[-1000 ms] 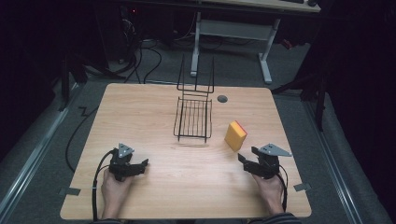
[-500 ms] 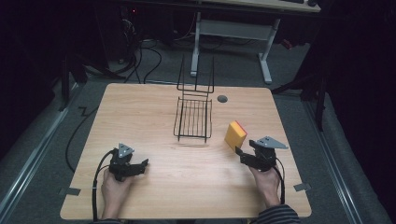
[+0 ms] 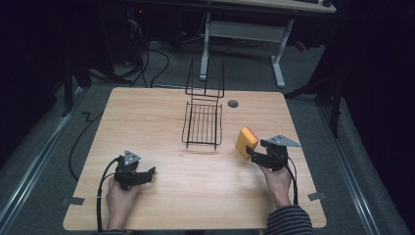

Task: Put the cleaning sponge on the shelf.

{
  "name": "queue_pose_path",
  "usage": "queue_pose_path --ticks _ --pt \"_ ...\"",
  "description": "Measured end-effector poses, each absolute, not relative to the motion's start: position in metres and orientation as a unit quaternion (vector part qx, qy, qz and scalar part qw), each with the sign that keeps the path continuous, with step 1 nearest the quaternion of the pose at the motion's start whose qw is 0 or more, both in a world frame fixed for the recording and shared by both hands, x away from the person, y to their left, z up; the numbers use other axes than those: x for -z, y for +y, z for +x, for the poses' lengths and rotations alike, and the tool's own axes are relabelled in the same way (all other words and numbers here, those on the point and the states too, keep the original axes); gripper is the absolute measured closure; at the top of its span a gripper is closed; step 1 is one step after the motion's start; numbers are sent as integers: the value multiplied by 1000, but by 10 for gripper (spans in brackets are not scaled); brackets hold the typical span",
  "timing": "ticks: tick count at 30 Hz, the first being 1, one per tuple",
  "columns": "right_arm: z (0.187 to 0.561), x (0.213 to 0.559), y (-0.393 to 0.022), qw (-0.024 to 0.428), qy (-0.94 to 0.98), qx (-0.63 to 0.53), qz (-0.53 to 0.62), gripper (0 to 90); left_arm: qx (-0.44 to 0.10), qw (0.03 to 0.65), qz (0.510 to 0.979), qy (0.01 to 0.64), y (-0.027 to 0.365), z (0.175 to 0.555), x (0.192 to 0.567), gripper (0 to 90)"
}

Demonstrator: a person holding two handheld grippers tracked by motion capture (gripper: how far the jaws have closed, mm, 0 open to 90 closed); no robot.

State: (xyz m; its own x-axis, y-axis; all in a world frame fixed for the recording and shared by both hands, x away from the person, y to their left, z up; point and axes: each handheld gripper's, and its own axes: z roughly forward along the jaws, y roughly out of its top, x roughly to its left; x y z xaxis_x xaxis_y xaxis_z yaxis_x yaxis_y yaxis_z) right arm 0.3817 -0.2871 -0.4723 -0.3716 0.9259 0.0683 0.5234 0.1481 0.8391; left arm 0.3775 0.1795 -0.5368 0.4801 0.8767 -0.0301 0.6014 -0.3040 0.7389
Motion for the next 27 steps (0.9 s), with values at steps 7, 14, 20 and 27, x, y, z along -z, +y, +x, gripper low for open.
queue_pose_path --ticks 7,14,20,27 --pt "392 478 -284 236 716 -415 510 320 -196 352 785 470 179 377 537 210" --pt "401 484 -281 226 713 -414 518 325 -197 352 785 470 179 377 537 210" --pt "409 490 -280 213 711 -417 525 336 -197 351 785 470 179 377 537 210" --pt "416 498 -279 212 712 -414 527 392 -197 351 786 470 179 377 537 210"
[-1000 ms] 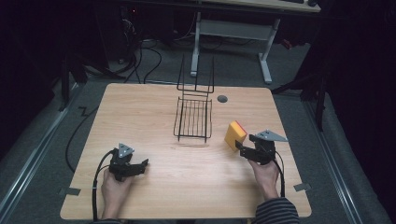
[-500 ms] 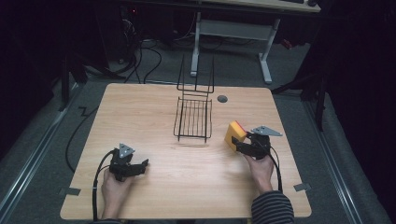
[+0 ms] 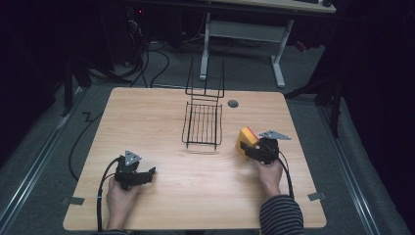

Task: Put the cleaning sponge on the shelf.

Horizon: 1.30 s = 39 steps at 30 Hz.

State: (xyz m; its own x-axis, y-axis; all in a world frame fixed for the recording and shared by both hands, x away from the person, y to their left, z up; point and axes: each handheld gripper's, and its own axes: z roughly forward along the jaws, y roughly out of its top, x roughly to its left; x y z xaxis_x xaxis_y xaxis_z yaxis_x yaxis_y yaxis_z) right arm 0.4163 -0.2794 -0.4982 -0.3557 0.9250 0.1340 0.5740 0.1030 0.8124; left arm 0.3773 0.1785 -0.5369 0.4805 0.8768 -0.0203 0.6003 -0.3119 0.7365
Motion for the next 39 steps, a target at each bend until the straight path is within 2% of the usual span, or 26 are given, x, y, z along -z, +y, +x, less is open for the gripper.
queue_pose_path --ticks 6,17,39 --pt "418 500 -279 214 711 -411 529 440 -198 351 785 470 178 377 537 210" --pt "417 502 -274 229 722 -398 518 579 -197 351 786 470 178 377 537 210" --pt "411 494 -273 231 725 -408 505 598 -198 351 786 470 178 377 537 210"
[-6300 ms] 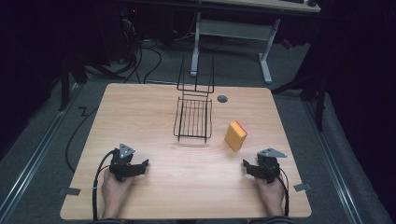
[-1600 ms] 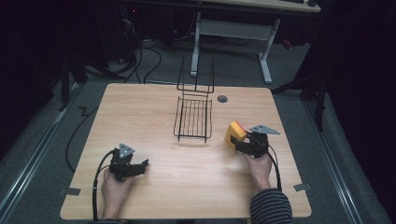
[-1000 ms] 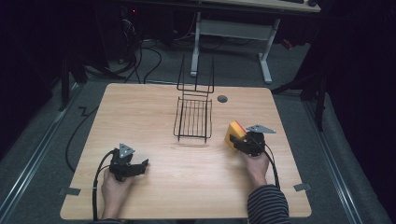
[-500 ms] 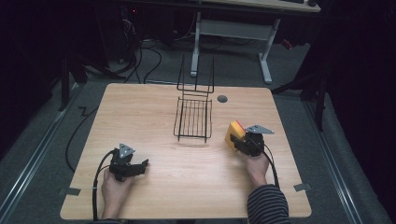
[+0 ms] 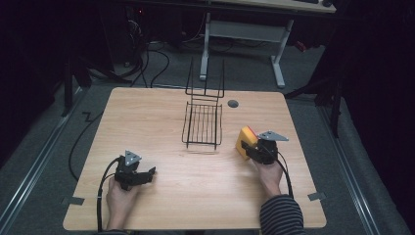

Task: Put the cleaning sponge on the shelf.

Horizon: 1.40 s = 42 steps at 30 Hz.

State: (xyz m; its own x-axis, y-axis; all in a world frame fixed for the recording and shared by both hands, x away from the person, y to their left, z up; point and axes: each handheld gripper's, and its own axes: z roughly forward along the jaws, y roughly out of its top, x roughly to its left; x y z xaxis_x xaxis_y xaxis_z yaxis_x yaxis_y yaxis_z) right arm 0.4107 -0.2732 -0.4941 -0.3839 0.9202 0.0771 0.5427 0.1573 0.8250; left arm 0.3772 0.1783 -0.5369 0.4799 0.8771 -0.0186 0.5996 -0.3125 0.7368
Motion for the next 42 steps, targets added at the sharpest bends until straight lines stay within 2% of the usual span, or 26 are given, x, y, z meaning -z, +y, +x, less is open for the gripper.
queue_pose_path --ticks 5,42 --pt "406 490 -271 217 727 -417 500 599 -198 351 785 470 178 377 537 210" --pt "389 446 -262 203 732 -463 457 594 -198 350 786 470 178 377 537 210"
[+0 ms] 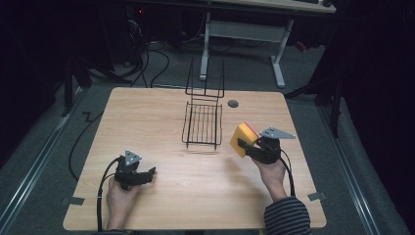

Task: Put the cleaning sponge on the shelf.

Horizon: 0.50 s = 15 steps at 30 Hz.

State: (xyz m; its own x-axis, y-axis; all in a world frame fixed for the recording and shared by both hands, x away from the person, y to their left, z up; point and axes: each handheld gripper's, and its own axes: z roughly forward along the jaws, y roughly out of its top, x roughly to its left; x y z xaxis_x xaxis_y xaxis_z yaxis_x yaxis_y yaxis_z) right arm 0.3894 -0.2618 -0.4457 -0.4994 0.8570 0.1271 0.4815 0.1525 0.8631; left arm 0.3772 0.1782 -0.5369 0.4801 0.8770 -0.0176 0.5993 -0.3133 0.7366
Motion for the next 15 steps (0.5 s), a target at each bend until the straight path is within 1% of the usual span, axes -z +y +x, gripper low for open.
queue_pose_path --ticks 10,15 --pt "394 430 -259 201 732 -472 449 594 -198 351 785 470 178 377 537 210" --pt "398 421 -252 203 738 -471 438 594 -198 350 786 470 178 377 537 210"
